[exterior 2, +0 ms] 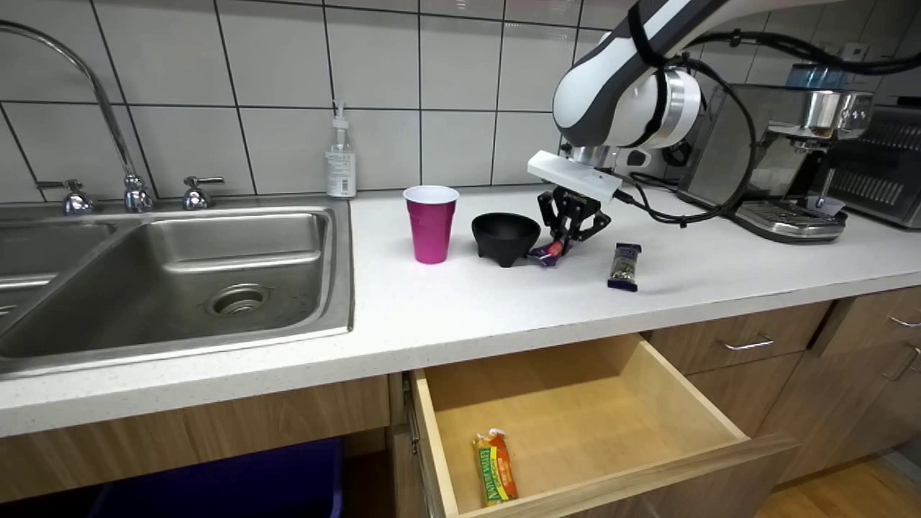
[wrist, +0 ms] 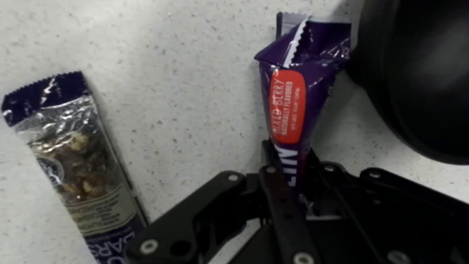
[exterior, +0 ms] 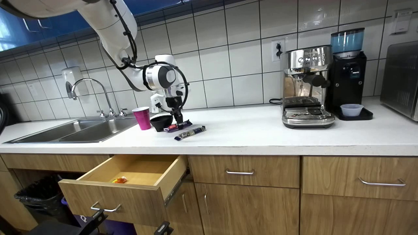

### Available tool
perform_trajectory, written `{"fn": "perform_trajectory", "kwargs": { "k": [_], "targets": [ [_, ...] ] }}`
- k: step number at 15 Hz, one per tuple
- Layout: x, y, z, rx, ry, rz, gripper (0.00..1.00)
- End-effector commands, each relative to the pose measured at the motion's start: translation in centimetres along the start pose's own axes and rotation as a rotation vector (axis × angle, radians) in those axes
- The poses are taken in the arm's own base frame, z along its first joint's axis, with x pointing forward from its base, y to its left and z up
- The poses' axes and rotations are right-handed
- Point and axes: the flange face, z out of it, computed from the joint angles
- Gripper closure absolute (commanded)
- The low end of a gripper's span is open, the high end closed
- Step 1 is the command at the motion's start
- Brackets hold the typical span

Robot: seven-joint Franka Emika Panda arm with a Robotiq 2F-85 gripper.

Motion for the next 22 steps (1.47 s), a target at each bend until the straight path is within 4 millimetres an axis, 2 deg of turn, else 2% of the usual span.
{"fn": "perform_trajectory", "kwargs": {
  "k": [1, 8, 14, 19, 22],
  "targets": [
    [-1.4, 2.5, -1.1, 0.025, 0.005, 0.040, 0.96],
    [-3.2, 5.4, -2.8, 0.040, 0.030, 0.035, 0.96],
    [-5.0, 6.8, -5.0, 0.045, 0.032, 0.012, 0.96],
    [-8.3, 7.1, -6.6, 0.024, 0.022, -0.043, 0.96],
    [-10.7, 7.1, -6.8, 0.007, 0.009, -0.087, 0.96]
  ]
}}
